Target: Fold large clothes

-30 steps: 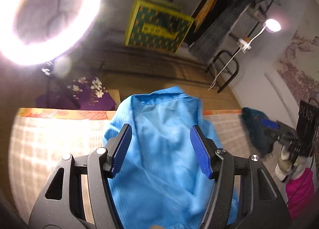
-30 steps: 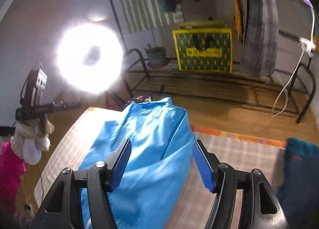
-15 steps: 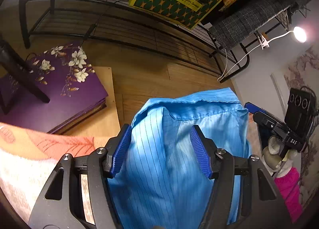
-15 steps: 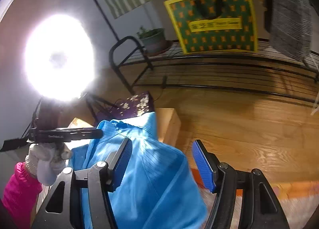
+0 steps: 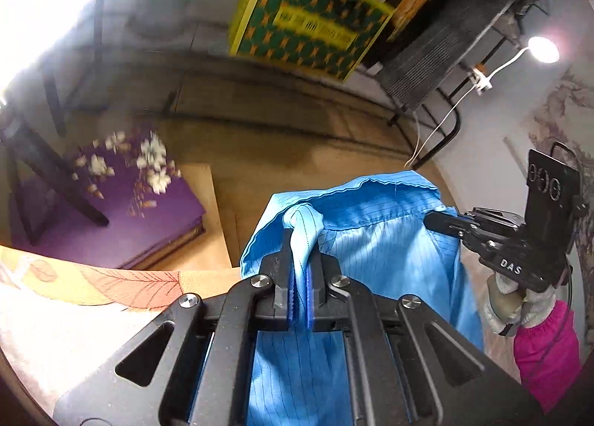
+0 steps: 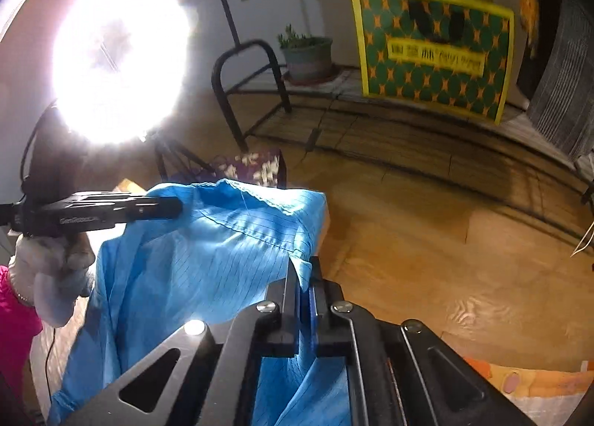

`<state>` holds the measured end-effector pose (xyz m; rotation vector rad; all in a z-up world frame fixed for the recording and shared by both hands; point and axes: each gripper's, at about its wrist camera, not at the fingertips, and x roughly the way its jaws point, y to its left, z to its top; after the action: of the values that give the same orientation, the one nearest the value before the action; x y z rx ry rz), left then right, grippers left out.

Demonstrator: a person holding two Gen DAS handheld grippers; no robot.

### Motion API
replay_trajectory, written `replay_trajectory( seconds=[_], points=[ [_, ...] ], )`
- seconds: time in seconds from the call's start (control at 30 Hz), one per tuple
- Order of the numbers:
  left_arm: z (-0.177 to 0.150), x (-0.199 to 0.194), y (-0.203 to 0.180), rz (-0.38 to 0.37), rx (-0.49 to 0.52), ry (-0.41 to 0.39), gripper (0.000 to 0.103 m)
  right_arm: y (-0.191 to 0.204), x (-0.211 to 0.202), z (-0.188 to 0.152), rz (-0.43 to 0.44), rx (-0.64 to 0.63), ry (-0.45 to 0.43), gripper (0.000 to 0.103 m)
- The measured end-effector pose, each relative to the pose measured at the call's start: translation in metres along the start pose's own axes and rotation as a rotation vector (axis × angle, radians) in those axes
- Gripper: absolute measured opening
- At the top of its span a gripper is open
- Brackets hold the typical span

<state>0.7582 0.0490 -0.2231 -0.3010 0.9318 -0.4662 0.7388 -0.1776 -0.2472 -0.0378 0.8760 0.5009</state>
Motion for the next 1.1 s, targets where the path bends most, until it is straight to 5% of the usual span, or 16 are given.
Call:
replay_trajectory(
  seconds=[0.53,0.87,1.1],
  points=[
    [-0.057,-0.165,-0.084,-0.026,0.063,-0.133,0.001,0.09,-0.172,-0.027,0.047,-0.012,-0.125,0.0],
    [-0.154,-0.25,-0.129,-0.062,0.088,-0.148,0.0,0.178,-0.268,-0.112,0.083,-0.033,-0.127,0.0],
    [-0.252,-0.274,-0.136,-0.043,0.086,-0.094,0.0,0.228,-0.282,-0.202,0.103,-0.038,-0.073,0.0]
  ],
)
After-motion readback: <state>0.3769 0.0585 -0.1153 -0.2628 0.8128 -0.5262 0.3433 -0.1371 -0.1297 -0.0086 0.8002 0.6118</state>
